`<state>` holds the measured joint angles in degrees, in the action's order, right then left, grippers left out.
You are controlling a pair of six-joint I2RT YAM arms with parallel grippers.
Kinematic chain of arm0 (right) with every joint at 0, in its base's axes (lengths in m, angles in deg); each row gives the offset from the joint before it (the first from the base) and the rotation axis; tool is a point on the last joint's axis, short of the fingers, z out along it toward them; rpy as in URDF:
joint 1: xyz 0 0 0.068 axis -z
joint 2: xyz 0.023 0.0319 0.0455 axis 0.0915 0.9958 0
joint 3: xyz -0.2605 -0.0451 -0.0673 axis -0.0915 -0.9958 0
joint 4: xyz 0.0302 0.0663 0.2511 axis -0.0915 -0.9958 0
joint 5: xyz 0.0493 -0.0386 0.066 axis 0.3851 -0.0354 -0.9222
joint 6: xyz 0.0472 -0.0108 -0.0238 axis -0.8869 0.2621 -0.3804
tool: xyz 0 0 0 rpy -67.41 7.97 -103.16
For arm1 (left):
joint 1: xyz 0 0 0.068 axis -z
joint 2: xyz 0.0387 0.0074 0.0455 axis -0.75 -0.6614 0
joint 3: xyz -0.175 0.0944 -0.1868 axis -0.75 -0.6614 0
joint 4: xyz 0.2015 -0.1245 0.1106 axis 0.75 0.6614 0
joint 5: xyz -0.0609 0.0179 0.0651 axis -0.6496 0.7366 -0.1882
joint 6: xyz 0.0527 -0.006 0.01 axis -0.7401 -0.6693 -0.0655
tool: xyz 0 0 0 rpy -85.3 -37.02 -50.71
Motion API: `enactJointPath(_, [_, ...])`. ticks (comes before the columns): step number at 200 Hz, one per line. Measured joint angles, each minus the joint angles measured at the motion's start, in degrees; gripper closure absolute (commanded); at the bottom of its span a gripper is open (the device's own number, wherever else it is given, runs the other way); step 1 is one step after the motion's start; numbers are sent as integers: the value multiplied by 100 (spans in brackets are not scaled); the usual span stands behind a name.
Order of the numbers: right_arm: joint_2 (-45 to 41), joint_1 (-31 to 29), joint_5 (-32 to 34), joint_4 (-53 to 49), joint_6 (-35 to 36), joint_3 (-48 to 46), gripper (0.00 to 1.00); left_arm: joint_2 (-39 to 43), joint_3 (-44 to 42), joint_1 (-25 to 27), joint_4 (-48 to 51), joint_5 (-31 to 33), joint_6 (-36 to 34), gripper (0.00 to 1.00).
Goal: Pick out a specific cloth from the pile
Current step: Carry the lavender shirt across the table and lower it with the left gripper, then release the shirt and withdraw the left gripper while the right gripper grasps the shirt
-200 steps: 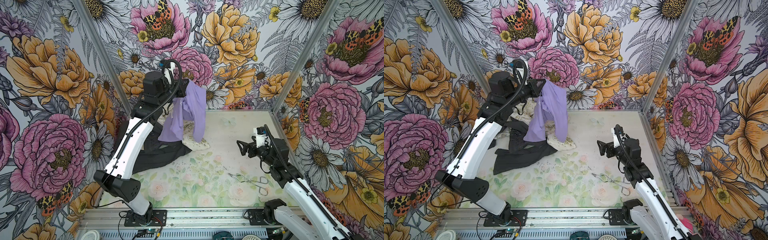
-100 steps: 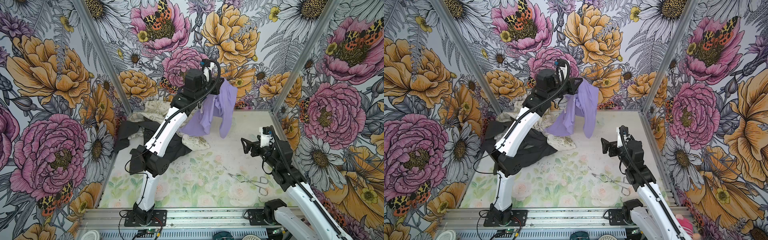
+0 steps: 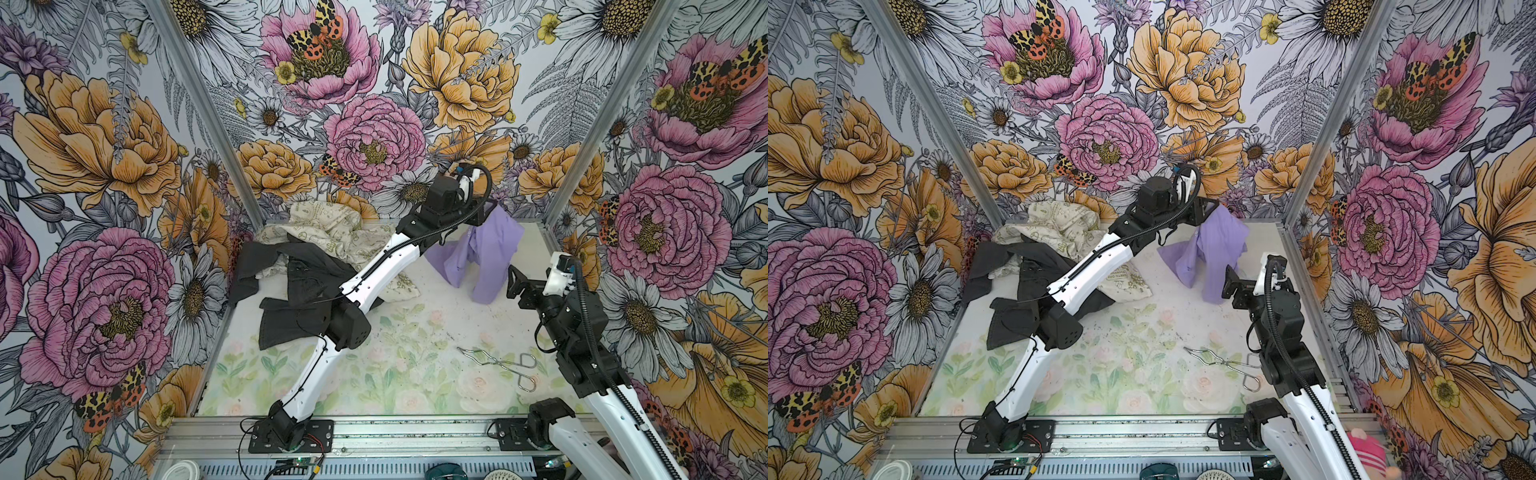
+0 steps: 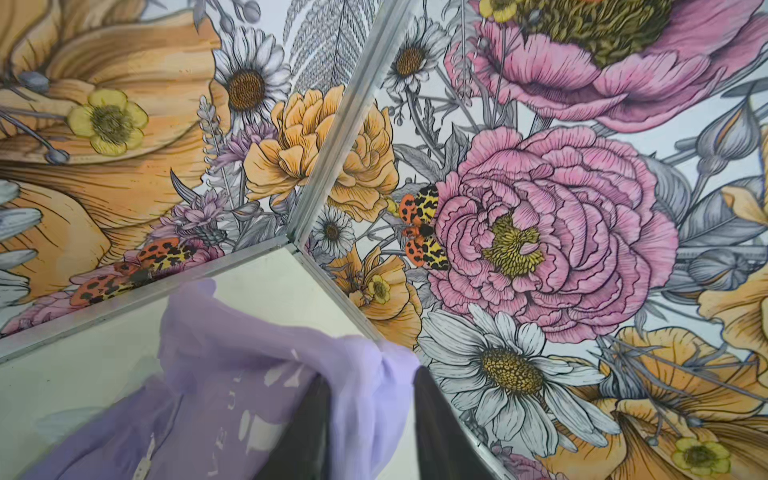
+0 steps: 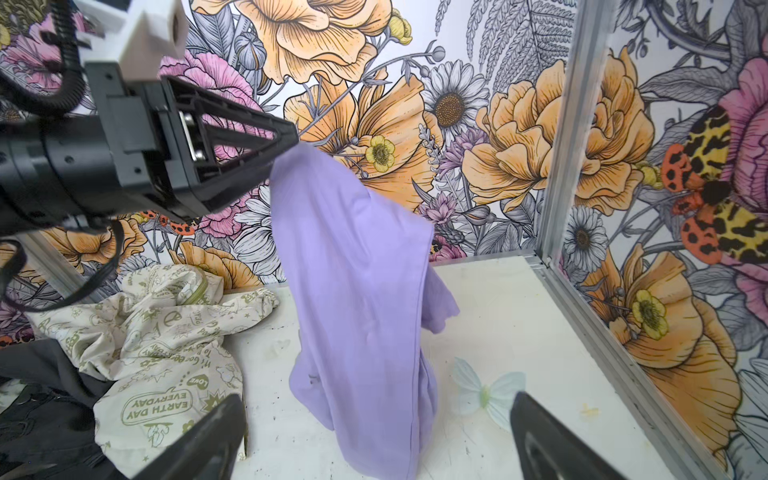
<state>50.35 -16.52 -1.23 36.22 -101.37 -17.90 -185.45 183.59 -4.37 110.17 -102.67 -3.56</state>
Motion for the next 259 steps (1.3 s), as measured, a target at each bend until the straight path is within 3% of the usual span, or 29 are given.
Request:
enactJointPath(8, [-9, 11, 52, -61, -20, 0, 0, -79, -46, 39, 17, -13, -103, 2])
enactJointPath(39, [0, 164, 118, -391, -107, 0, 0, -55, -531, 68, 304, 17, -509, 1])
enactJointPath(66, [267, 426, -74, -584, -243, 17, 1, 686, -1915, -39, 472, 210, -667, 1])
enactJointPath(130, [2778, 525, -992, -885, -579, 699, 8, 4024, -5998, -170, -101, 695, -592, 1])
enactJointPath(196, [5106, -133, -964, -1287, -566, 1873, 12, 6859, -9106, 109, -553, 1307, -516, 1])
enactJointPath(224, [5954, -157, -723, -1403, -426, 2441, 28, 7731, -10019, 251, -715, 1550, -529, 1])
enactJointPath(259, [6730, -157, -332, -1478, -304, 3053, 67, 8417, -10861, 254, -1102, 1700, -444, 1])
